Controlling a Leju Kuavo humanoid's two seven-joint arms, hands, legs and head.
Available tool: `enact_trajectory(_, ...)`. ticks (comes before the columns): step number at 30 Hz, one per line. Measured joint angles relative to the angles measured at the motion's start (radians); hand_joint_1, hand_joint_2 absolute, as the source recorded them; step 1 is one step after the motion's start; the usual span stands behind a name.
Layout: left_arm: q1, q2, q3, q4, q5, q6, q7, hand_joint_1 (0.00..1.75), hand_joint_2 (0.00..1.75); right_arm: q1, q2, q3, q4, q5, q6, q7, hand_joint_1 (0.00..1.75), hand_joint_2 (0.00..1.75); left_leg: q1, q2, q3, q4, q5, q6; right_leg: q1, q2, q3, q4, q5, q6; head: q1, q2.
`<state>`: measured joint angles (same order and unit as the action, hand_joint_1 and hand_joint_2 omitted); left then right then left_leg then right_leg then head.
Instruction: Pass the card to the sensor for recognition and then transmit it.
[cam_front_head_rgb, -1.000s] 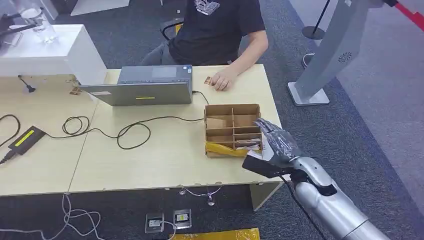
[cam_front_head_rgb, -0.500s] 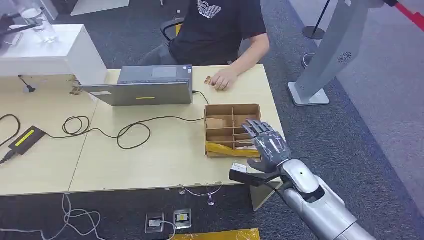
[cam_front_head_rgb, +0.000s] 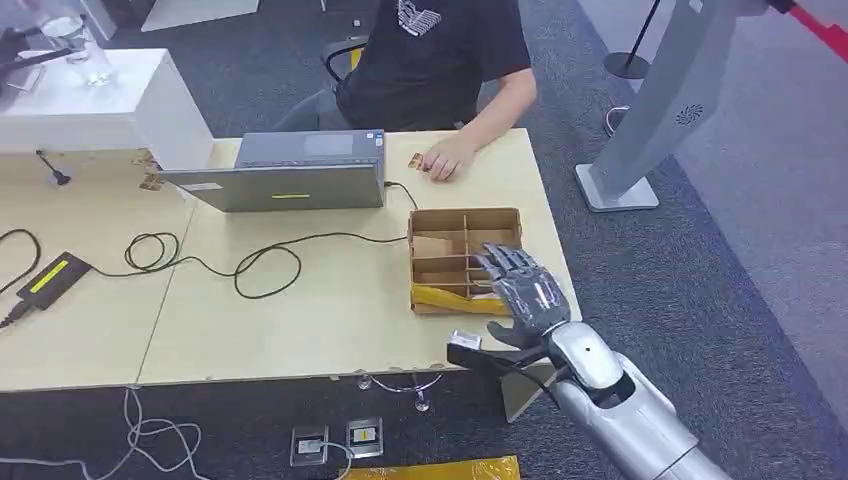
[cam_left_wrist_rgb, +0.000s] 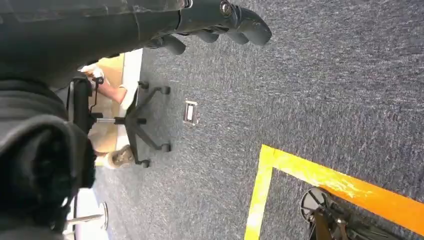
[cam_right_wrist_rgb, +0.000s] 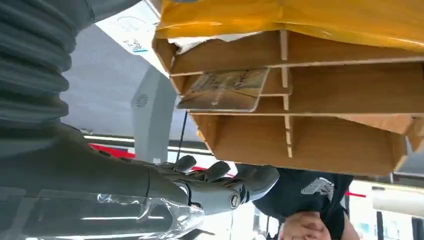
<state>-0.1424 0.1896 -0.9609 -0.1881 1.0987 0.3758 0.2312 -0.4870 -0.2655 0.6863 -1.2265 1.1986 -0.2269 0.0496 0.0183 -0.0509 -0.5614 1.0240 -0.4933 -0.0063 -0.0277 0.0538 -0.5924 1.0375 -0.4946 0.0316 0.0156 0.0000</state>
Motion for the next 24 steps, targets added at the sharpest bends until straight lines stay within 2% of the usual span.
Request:
enact_trajectory(5,0.000,0.000,0.000,0.000,0.000,-0.003,0.000,0.00,0.00,0.013,0.000,-0.029,-0.045,0.008,0.076,0.021,0.00,1.75,0.000,0.000,0.000,0.000,0.000,0.000,0.000,0.000,0.000,0.000,0.000,0.000,0.000,0.000)
enact_trajectory(10,0.000,0.000,0.000,0.000,0.002,-0.010,0.000,0.00,0.00,0.021,0.000,-0.073,-0.091,-0.073,0.141,0.021,0.00,1.75,0.000,0.000,0.000,0.000,0.000,0.000,0.000,0.000,0.000,0.000,0.000,0.000,0.000,0.000)
enact_trajectory(19,0.000,0.002,0.000,0.000,0.004,-0.012,0.000,0.00,0.00,0.020,0.000,-0.133,-0.125,-0.069,0.149,0.042,0.00,1.75,0.000,0.000,0.000,0.000,0.000,0.000,0.000,0.000,0.000,0.000,0.000,0.000,0.000,0.000)
enact_trajectory(24,-0.001,0.004,0.000,0.000,0.004,-0.022,-0.010,0.00,0.00,0.021,0.006,-0.138,-0.127,-0.068,0.145,0.052,0.00,1.75,0.000,0.000,0.000,0.000,0.000,0.000,0.000,0.000,0.000,0.000,0.000,0.000,0.000,0.000)
